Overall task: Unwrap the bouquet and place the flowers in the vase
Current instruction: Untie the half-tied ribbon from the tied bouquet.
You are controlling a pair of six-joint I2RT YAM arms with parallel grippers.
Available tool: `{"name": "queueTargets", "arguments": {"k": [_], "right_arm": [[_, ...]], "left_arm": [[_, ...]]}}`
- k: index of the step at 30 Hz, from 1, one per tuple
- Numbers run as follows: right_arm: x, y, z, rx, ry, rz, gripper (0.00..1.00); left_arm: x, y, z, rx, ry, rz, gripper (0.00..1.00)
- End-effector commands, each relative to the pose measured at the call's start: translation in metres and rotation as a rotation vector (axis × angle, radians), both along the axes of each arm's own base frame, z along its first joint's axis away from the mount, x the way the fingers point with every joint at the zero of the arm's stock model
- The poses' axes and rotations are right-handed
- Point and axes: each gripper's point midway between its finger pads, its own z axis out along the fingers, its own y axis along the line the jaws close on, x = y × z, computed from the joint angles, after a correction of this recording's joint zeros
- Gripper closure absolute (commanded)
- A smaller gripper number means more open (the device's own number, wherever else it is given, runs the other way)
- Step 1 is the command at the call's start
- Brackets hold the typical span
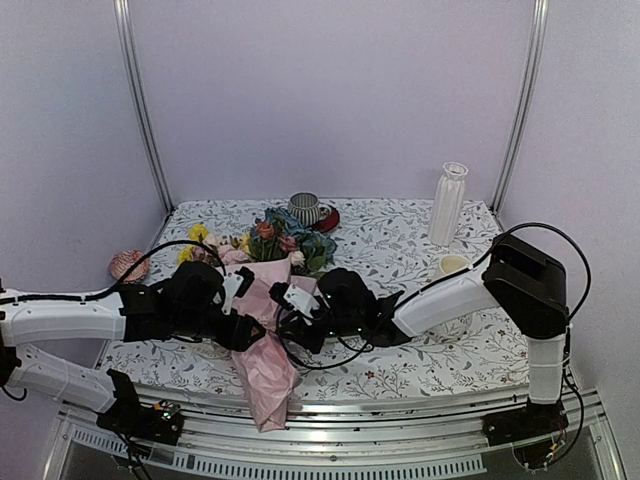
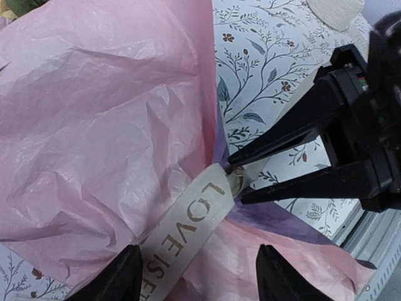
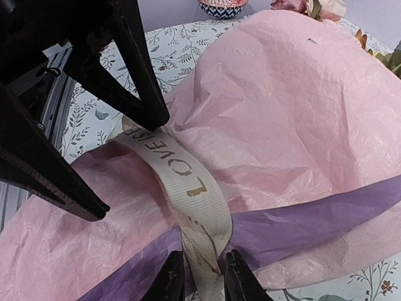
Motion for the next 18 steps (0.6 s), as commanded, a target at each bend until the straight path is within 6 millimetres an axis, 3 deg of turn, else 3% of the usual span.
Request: {"name": "queueTargets", "arguments": {"k": [1,6,14,18], "right_arm": [[0.000,0.006,-0.010,-0.019,0.022,0.022,0.76],[-0.005,0.005,-0.028,-0.058,0.053,0.032,0.76],[0.000,0.014,-0.020,-0.044,0.043,0.028,0.78],[0.000,0.012,-0.013,-0.032,0.034,0.025,0.88]], "left_arm": [[0.001,-0.004,0.000,0.002,-0.007,-0.010,0.36],[0.005,0.001,-0.005,0.035,-0.005,0.021,0.38],[0.011,0.009,-0.002,0.056,-0.022,0.072,0.44],[0.015,0.016,0.006,0.063,-0.046,0.113,0.48]]}}
